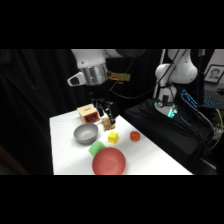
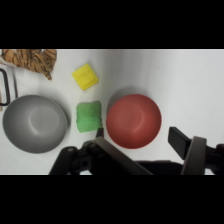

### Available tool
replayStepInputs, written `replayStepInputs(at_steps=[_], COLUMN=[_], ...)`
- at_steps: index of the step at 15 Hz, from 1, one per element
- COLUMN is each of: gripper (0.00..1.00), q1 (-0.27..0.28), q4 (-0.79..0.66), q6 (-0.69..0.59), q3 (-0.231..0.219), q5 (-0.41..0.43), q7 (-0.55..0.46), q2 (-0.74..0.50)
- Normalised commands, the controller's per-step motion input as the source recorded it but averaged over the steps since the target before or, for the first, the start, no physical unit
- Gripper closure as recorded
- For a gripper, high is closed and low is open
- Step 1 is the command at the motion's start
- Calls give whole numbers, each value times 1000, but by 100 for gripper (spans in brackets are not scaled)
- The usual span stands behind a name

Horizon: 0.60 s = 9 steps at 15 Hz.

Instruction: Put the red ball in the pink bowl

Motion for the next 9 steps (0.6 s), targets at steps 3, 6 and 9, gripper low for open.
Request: replayStepInputs(at_steps=[3, 6, 9], gripper=[0, 0, 0], q1=[-5, -10, -15], q4=[-80, -353, -515], q6=[30, 175, 273], q3=[-6, -15, -10], q5=[24, 19, 59], q7=[7, 31, 13], q2=[-85, -327, -443])
